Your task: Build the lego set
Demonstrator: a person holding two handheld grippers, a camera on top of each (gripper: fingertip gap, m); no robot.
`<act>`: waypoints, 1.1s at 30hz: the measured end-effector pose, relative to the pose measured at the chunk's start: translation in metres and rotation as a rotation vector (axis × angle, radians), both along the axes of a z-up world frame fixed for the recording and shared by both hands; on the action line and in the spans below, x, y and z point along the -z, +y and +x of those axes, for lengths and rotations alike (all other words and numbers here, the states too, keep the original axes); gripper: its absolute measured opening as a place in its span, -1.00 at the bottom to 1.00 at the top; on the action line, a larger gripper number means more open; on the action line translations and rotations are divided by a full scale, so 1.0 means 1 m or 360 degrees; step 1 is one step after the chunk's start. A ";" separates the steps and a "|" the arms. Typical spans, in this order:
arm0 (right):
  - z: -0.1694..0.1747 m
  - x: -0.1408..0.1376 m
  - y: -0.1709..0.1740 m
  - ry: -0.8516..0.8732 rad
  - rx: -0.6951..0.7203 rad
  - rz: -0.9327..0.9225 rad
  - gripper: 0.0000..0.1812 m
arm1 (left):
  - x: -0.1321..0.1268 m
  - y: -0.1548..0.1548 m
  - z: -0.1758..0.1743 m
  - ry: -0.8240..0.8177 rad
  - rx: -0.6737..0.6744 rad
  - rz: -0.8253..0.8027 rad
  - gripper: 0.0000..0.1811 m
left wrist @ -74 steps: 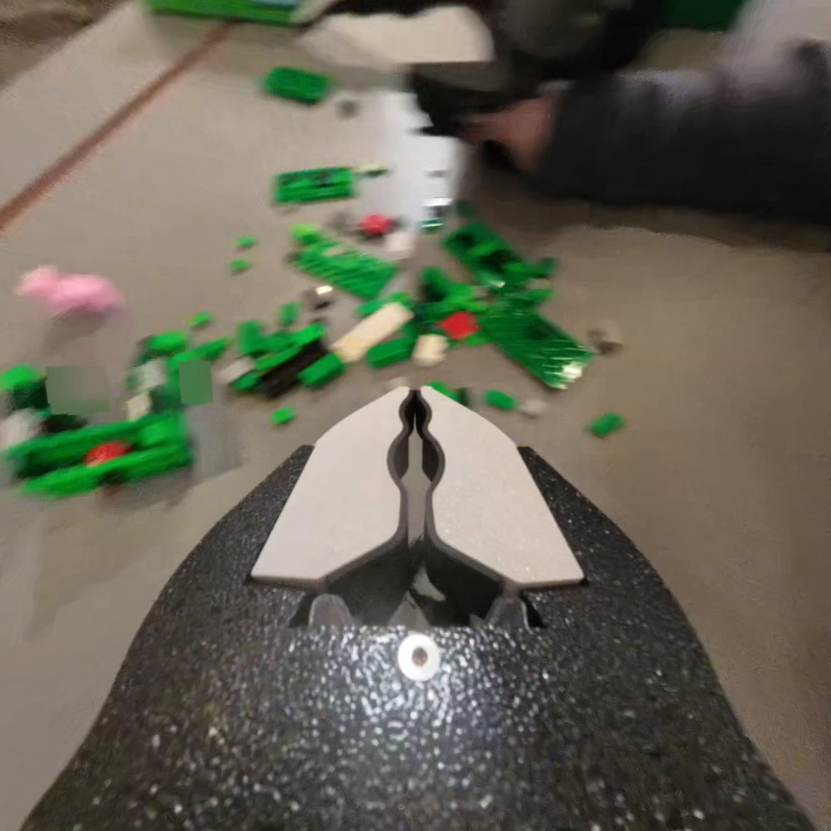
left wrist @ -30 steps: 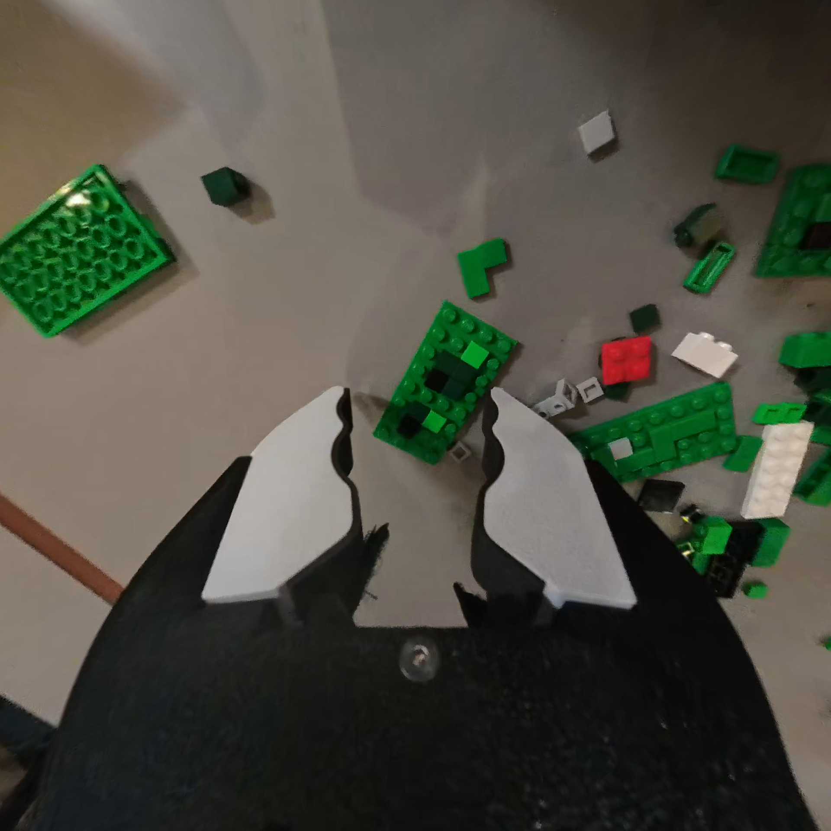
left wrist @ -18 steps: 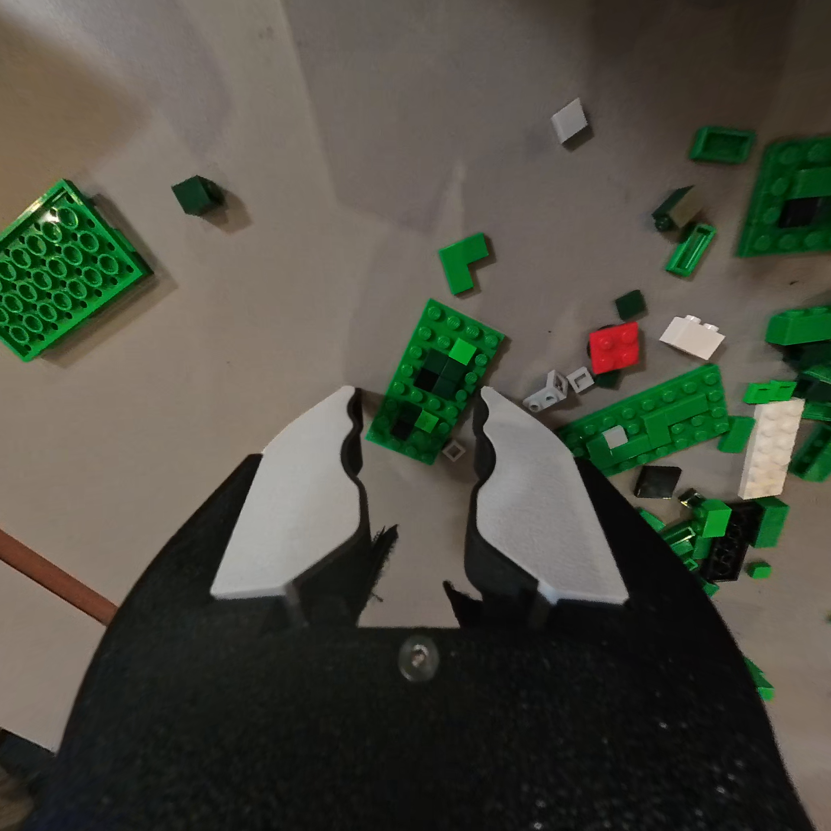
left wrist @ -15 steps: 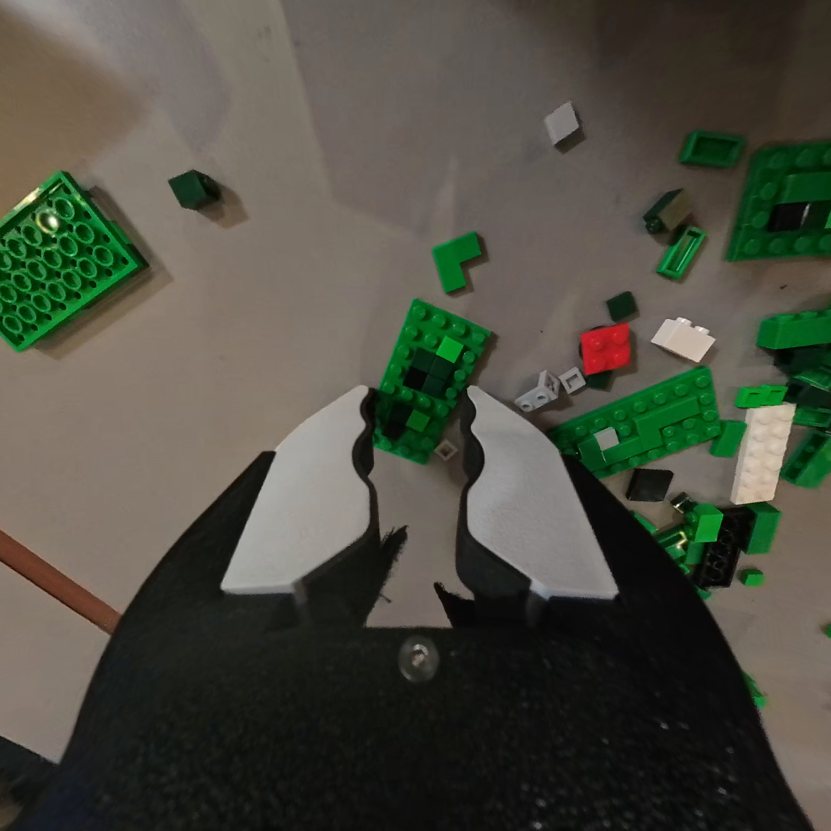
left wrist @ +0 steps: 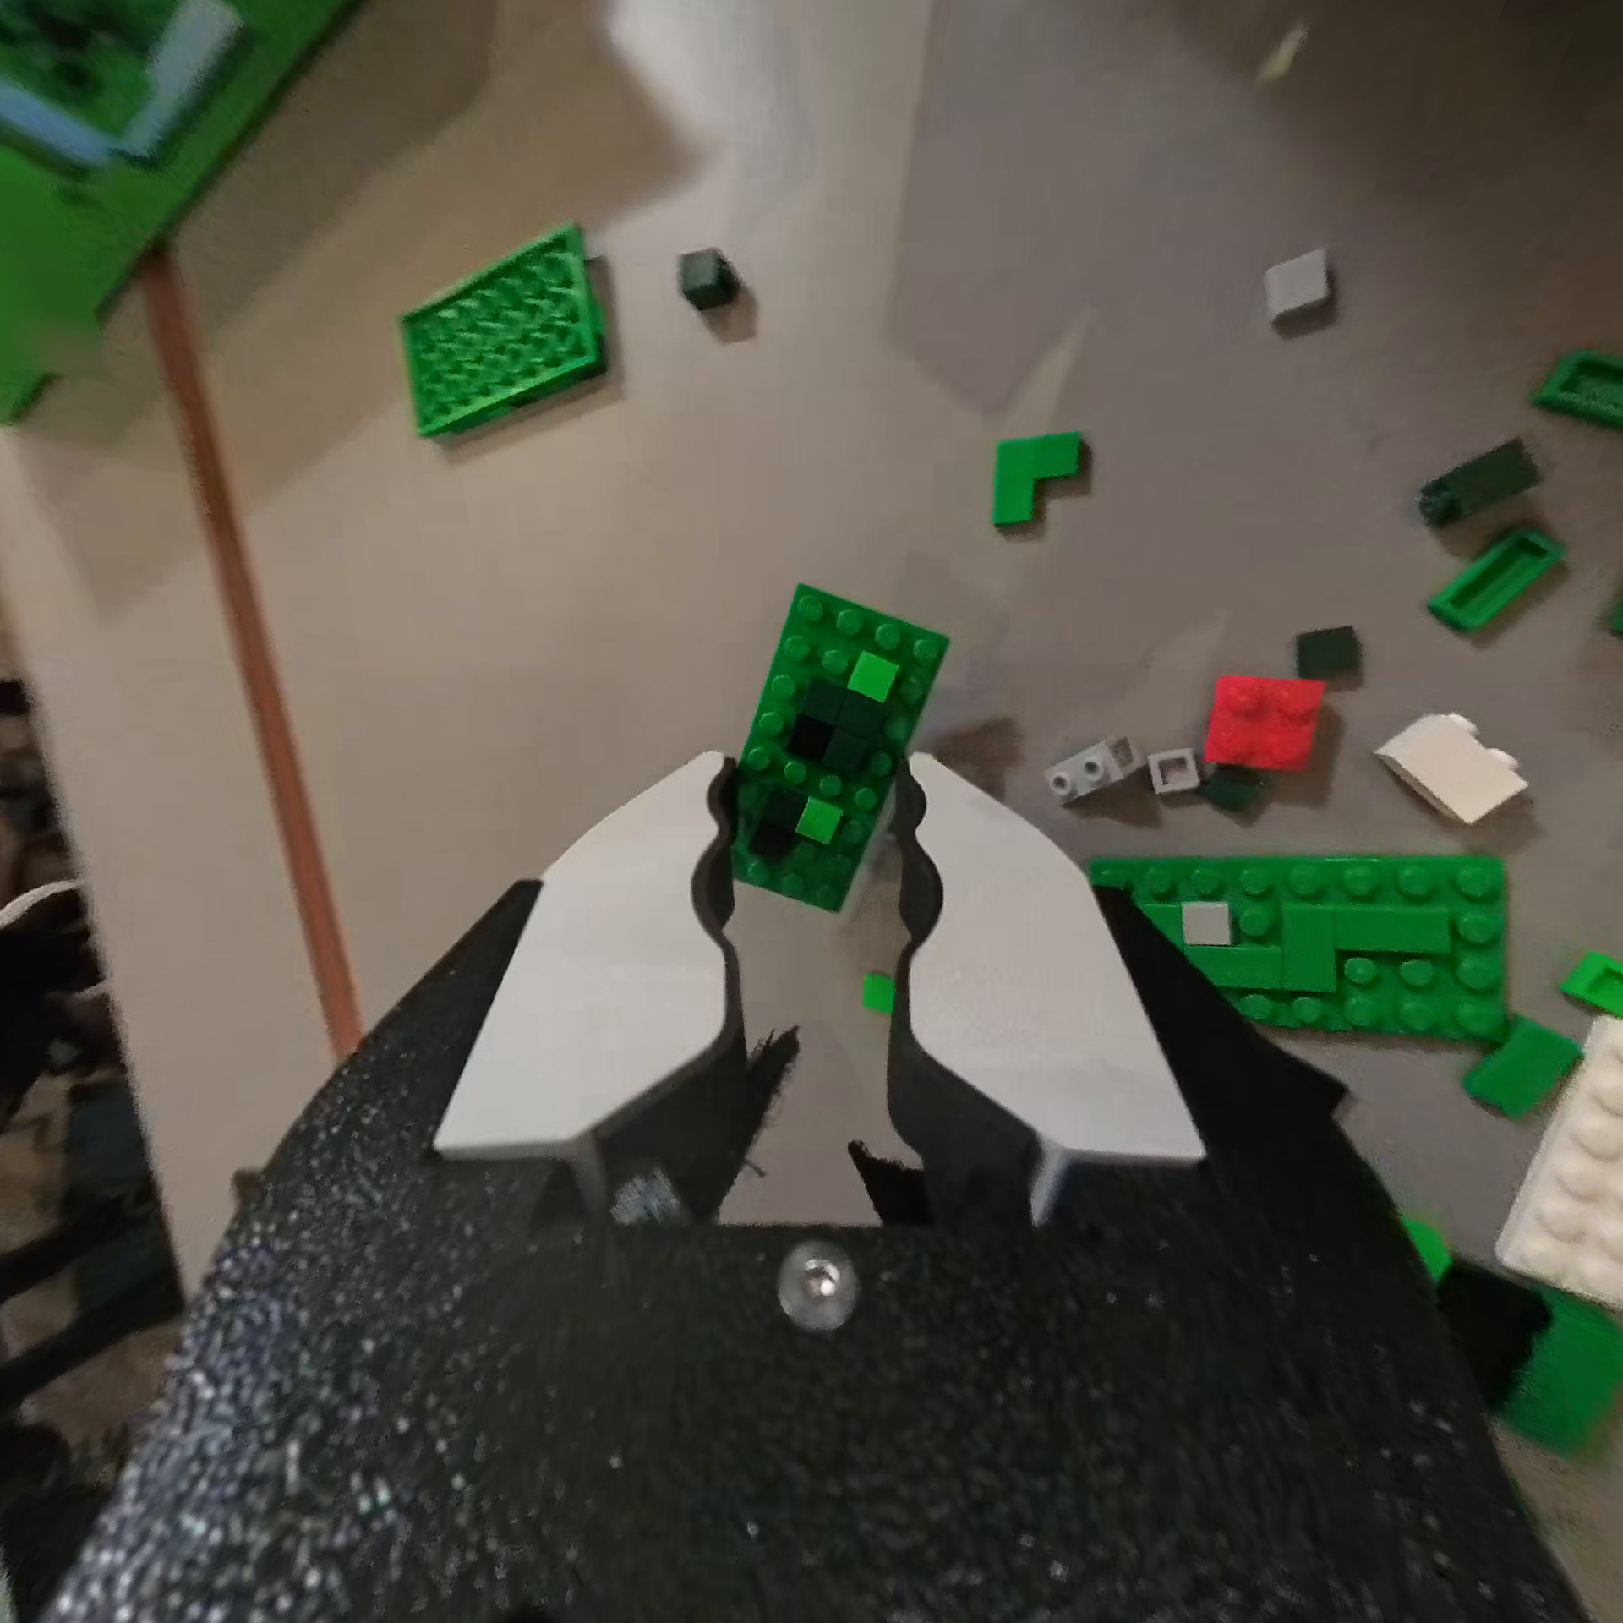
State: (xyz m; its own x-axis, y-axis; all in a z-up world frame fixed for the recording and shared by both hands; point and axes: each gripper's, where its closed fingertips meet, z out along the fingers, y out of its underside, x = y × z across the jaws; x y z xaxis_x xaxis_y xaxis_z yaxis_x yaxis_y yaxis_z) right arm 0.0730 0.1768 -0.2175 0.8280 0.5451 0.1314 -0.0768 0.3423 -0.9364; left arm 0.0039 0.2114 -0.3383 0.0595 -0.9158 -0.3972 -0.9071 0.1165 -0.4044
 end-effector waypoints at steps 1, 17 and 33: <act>-0.009 0.003 -0.003 -0.0027 -0.0092 -0.0022 -0.73 | -0.007 0.000 -0.002 -0.0045 -0.0050 0.0095 -0.63; -0.082 0.053 -0.052 -0.0115 -0.1343 -0.1005 -0.63 | -0.067 -0.086 -0.014 -0.0446 -0.0215 0.0919 -0.63; -0.085 0.058 -0.101 -0.0245 -0.1938 -0.1236 -0.93 | -0.049 -0.124 -0.033 -0.0579 -0.0413 0.1134 -0.57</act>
